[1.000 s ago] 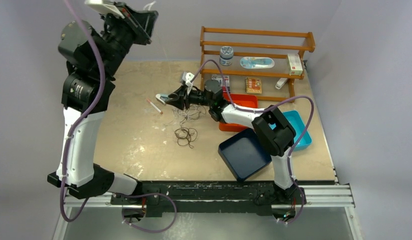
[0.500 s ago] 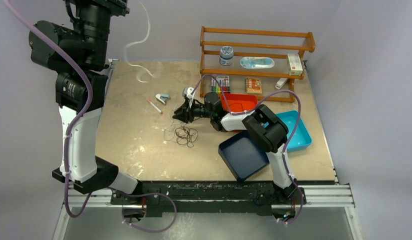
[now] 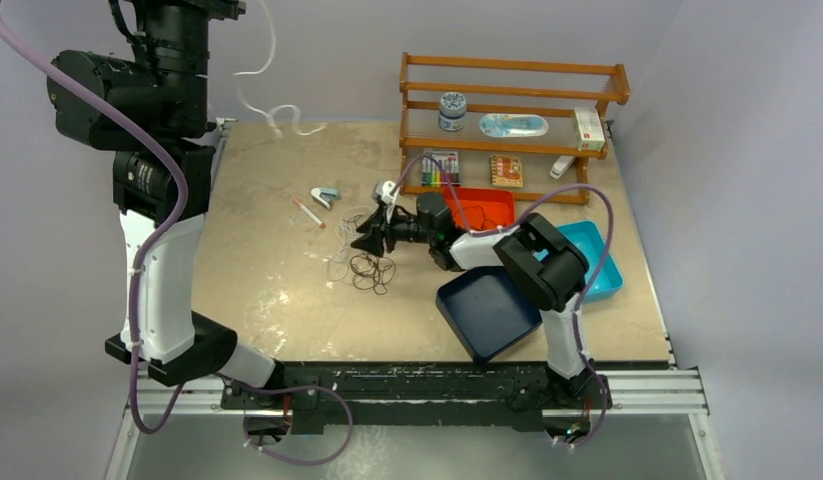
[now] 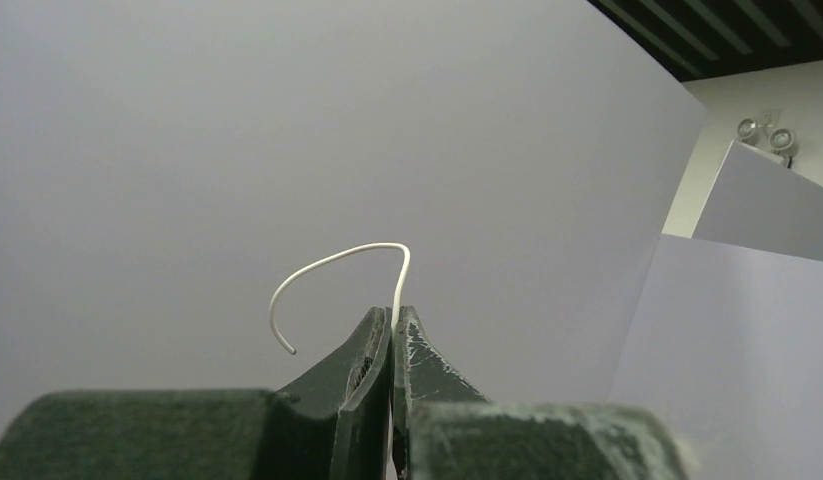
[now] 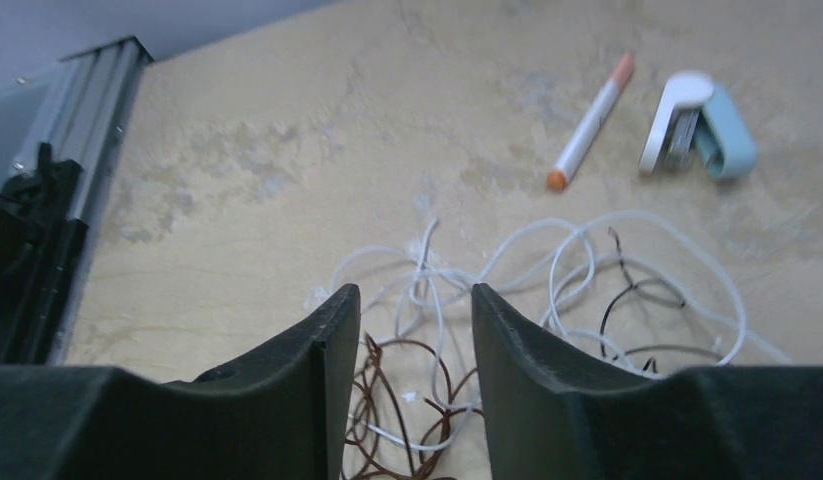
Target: Untangle the cables
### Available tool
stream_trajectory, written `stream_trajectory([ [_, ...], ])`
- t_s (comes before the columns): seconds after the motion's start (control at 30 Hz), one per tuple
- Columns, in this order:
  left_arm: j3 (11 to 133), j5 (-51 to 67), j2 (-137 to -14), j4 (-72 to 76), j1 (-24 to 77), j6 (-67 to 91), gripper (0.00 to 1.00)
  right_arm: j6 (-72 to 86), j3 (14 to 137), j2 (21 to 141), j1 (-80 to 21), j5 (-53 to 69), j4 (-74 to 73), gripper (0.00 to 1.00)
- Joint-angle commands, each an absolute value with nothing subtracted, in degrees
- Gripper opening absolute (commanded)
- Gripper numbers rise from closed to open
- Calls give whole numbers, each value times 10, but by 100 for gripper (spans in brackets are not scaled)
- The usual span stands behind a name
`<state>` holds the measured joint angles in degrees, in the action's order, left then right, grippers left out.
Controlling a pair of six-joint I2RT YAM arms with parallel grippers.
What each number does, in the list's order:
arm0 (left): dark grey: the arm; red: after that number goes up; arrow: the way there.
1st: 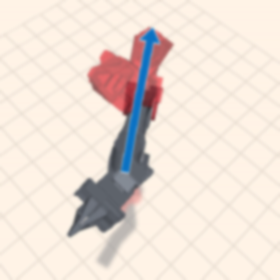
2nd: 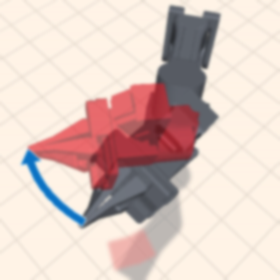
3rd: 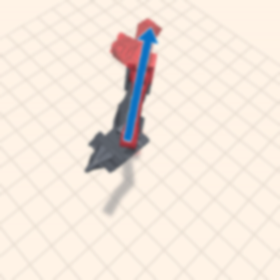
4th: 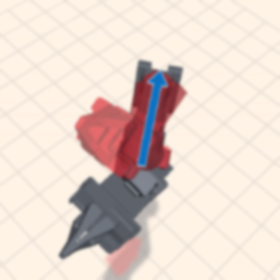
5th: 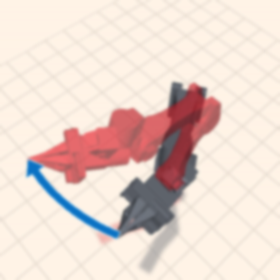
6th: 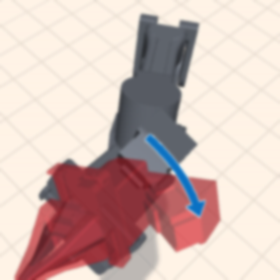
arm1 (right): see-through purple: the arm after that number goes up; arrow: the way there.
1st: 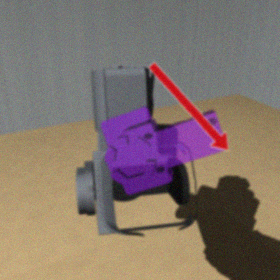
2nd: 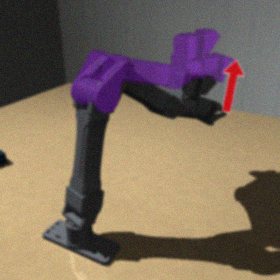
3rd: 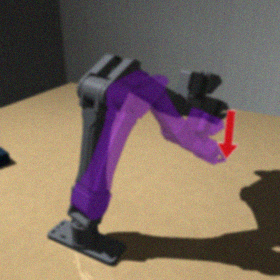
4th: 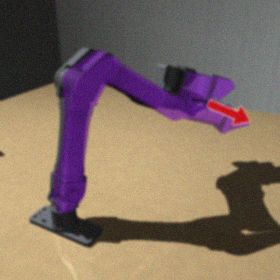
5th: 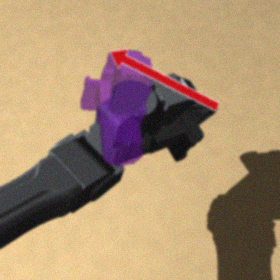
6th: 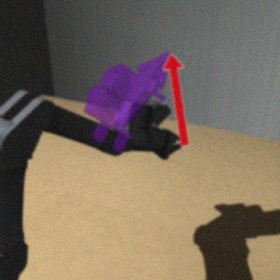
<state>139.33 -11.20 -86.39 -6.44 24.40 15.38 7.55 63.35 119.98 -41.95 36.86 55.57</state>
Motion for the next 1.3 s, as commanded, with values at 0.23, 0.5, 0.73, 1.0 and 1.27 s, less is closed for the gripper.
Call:
stream_trajectory([
  [0.23, 1216, -106, -781, -36, 243, 202, 0, 77, 578, 939, -403, 320, 571, 64],
  [0.5, 1087, -92, -739, -38, 243, 242, 0, 53, 525, 806, -391, 190, 476, 70],
  [0.73, 994, -65, -710, -43, 243, 258, 0, 68, 537, 745, -384, 215, 463, 71],
  [1.0, 948, 3, -701, -31, 243, 279, 0, 146, 609, 767, -383, 281, 534, 71],
  [1.27, 938, 38, -704, -13, 243, 291, 0, 242, 687, 848, -383, 282, 567, 71],
])
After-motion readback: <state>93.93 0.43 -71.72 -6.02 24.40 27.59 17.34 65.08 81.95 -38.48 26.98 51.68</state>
